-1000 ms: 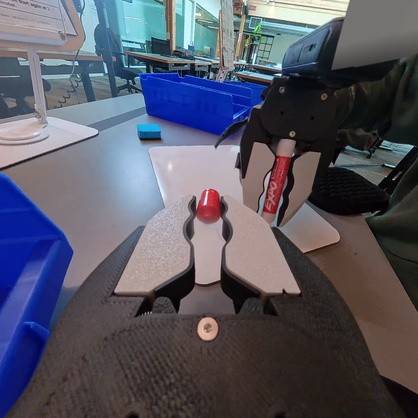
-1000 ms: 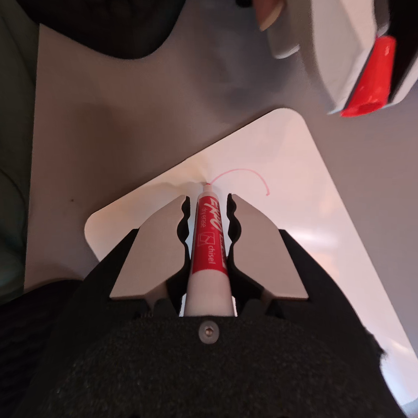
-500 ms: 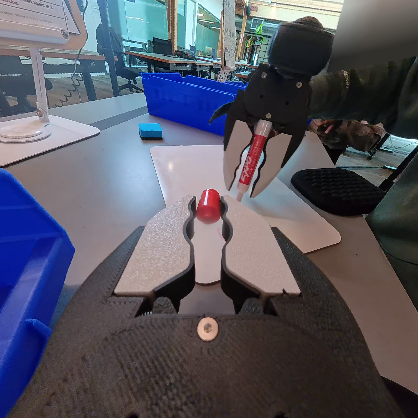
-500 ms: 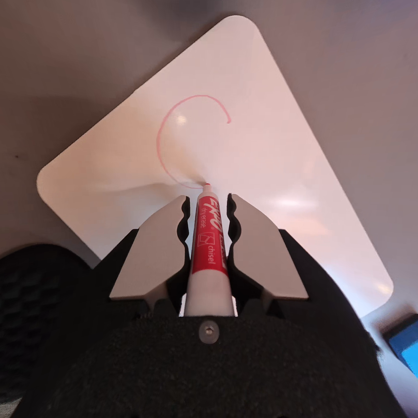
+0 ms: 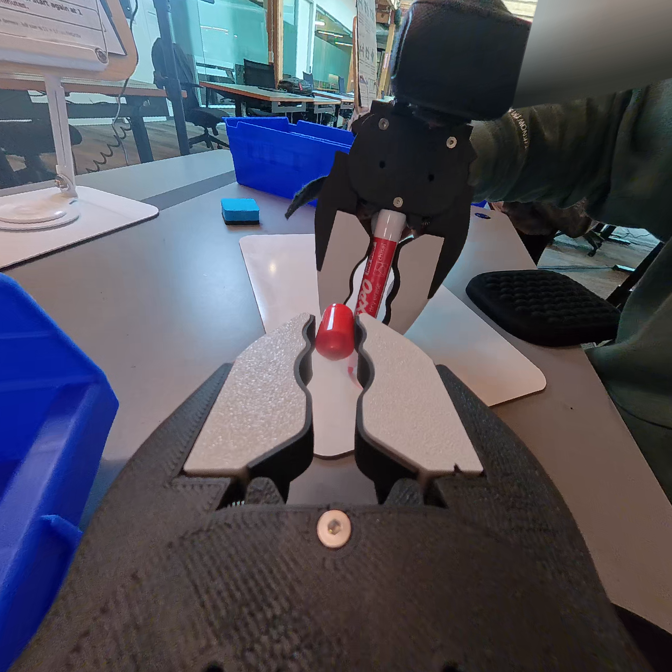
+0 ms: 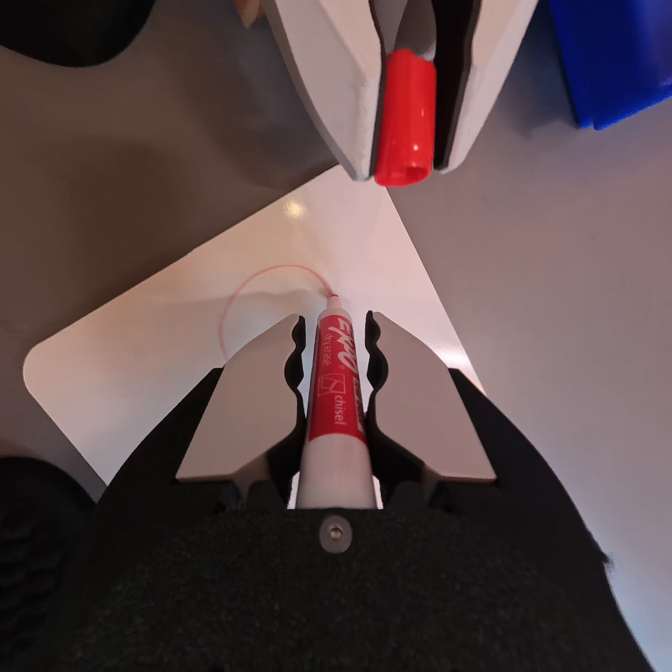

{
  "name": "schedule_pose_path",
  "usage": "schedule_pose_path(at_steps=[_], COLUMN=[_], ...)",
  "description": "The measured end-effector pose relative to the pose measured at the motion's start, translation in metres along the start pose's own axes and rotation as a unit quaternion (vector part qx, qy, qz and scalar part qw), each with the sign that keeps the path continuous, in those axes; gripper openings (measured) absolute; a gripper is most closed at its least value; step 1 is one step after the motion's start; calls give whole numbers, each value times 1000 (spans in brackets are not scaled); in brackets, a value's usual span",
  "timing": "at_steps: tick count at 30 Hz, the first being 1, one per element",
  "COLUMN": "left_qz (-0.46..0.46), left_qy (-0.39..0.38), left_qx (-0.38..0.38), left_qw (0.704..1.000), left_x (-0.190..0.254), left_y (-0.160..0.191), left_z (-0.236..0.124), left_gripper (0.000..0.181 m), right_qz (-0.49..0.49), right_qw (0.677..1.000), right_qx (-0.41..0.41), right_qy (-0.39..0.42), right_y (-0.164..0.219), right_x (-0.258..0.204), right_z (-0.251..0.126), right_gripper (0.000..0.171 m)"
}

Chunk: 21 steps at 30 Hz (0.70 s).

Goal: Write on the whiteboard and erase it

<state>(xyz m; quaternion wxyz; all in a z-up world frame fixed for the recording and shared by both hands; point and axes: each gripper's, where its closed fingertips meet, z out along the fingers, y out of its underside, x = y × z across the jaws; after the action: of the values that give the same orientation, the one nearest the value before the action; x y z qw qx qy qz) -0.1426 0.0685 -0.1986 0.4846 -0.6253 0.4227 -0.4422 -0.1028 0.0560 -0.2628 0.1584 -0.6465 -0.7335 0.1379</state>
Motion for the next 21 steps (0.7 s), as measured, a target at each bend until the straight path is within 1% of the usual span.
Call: schedule_pose_path(at_steps=[3, 5, 8, 10, 14, 21], left_qz=[0, -1, -2, -3, -6, -10], left_qy=[0, 0, 0, 1, 0, -7], left_qx=[0, 1, 0, -1, -1, 3], left_qw=[1000, 1000, 1000, 1000, 1000, 1000], left_x=[0, -1, -1, -1, -3, -8], left_y=[0, 0, 1, 1, 2, 2], left_z=[0, 0, 0, 1, 1, -1], left_gripper=[20, 20, 20, 20, 20, 20], right_qz=[-1, 14, 33, 41, 45, 48], right_qw=[1000, 999, 998, 998, 998, 998], right_qx=[11, 28, 40, 39, 38, 37], right_qy=[2, 7, 26, 29, 26, 29], right_y=[-4, -2, 11, 24, 45, 54], right_x=[0, 5, 15, 16, 13, 21], right_z=[-2, -14, -34, -39, -37, -33], right_gripper=[33, 33, 33, 33, 33, 34])
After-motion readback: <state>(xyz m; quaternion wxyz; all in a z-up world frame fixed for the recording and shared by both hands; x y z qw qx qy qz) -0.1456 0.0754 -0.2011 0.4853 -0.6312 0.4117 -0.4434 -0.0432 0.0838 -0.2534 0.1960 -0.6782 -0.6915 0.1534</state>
